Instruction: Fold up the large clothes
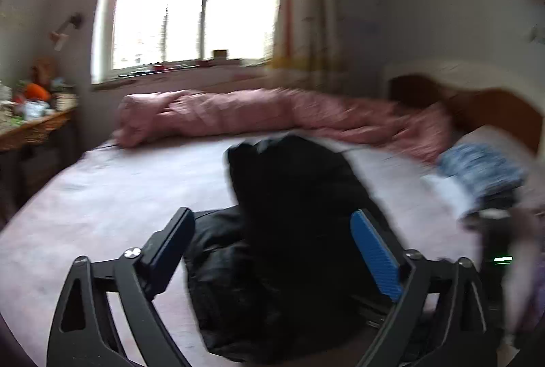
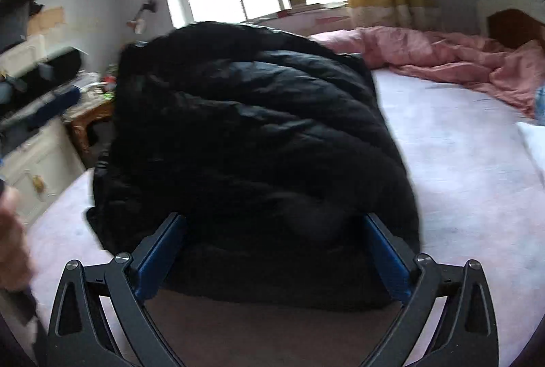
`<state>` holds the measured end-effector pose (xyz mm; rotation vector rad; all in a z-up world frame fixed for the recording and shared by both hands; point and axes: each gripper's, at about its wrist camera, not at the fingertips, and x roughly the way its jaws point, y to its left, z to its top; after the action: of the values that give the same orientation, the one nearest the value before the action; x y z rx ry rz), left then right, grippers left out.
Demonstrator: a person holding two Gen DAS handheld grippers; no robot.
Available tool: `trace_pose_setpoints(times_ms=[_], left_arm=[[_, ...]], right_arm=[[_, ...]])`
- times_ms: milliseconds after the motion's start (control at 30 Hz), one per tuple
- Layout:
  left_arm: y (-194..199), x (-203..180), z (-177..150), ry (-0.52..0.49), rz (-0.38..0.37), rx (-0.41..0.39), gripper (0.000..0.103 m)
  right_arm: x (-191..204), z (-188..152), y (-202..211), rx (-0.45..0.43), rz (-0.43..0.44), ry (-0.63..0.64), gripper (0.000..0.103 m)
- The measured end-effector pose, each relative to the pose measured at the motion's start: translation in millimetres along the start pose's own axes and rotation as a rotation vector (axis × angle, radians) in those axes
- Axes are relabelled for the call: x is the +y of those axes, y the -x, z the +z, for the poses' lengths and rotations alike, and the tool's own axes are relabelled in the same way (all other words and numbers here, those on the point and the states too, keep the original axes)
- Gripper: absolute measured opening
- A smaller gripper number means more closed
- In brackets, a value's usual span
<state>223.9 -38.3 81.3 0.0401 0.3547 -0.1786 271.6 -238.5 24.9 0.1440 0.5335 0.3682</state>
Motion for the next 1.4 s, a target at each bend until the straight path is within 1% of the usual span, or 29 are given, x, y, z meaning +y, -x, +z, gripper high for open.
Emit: trace_pose_setpoints(times_ms=[33,67,100,167,200,267,300,333,367,433,500,600,633,700,800,900,933,967,1000,1033,1067,1100,1200,1233,1267,1300,1333,1367,1400], left_arm=[[-11,2,-2,0.015,0.072,0.029,0.094],[-21,11,-5,0.068,0.131,0.06,0.094],[-28,25,-11,0.157,0.149,0.08,0.094],[-43,49,-23,0.297,0.088,0.121,0.095],[-51,56,-27,0.314,0.088,0.153,0.096],[-63,61,-36,0.302,0.115,0.182,0.096],[-67,62,-42,0.278,0.143,0.19,0.096],[-70,62,-45,0.259,0.165,0.194,0.096],[-73,62,-48,0.25,0.181,0.196,0.096],[-79,70,-54,0.263,0.191,0.213,0.097],[-88,80,-62,0.281,0.206,0.247,0.103],[-104,80,-81,0.247,0.251,0.279,0.103],[-110,84,-89,0.264,0.251,0.304,0.103],[-115,94,-95,0.314,0.214,0.345,0.103],[-128,101,-101,0.353,0.12,0.413,0.103],[-131,103,-104,0.375,0.067,0.435,0.103],[-131,106,-106,0.404,0.006,0.434,0.103],[-131,110,-107,0.454,-0.098,0.429,0.101],[-128,117,-109,0.537,-0.216,0.412,0.101],[-123,126,-112,0.631,-0.305,0.384,0.101],[-119,132,-114,0.69,-0.35,0.359,0.101],[-115,134,-114,0.724,-0.375,0.343,0.101],[-103,124,-108,0.722,-0.455,0.307,0.101],[-96,119,-105,0.707,-0.475,0.27,0.102],[-86,113,-101,0.678,-0.483,0.214,0.103],[-78,108,-96,0.637,-0.467,0.178,0.103],[-70,98,-89,0.567,-0.422,0.153,0.103],[-68,94,-83,0.529,-0.388,0.15,0.103],[-68,88,-81,0.495,-0.356,0.165,0.103]], right_arm=[[0,0,0,0.001,0.023,-0.004,0.103],[0,-1,1,0.002,0.033,-0.003,0.102],[0,-2,4,0.001,0.033,0.001,0.102],[-4,-3,11,-0.02,0.02,-0.016,0.102],[3,-7,19,-0.039,-0.001,-0.034,0.102],[-6,-4,31,-0.105,-0.114,-0.079,0.102],[-11,-2,39,-0.152,-0.195,-0.1,0.102],[-18,0,45,-0.189,-0.239,-0.116,0.102],[-27,3,49,-0.201,-0.248,-0.13,0.102],[-42,8,48,-0.163,-0.223,-0.153,0.102],[-53,7,49,-0.133,-0.188,-0.183,0.102],[-64,6,42,-0.104,-0.143,-0.209,0.102],[-64,5,39,-0.093,-0.126,-0.217,0.102],[-65,11,24,-0.074,-0.102,-0.222,0.102],[-60,11,8,-0.055,-0.078,-0.194,0.102],[-56,8,-4,-0.038,-0.072,-0.176,0.102],[-55,7,-7,-0.031,-0.07,-0.175,0.102],[-56,6,-11,-0.02,-0.068,-0.176,0.102],[-57,5,-12,-0.016,-0.069,-0.18,0.102],[-58,5,-13,-0.016,-0.069,-0.189,0.102],[-58,4,-11,-0.018,-0.071,-0.197,0.102],[-59,2,-10,-0.025,-0.072,-0.209,0.102],[-64,-1,-14,-0.012,-0.058,-0.232,0.102],[-65,-2,-16,-0.004,-0.051,-0.237,0.102],[-66,-2,-16,-0.003,-0.05,-0.243,0.102],[-65,-2,-17,-0.003,-0.052,-0.245,0.102],[-64,-3,-18,-0.002,-0.054,-0.242,0.102],[-62,-3,-19,0.002,-0.052,-0.233,0.102],[-60,-4,-20,0.005,-0.05,-0.225,0.102]])
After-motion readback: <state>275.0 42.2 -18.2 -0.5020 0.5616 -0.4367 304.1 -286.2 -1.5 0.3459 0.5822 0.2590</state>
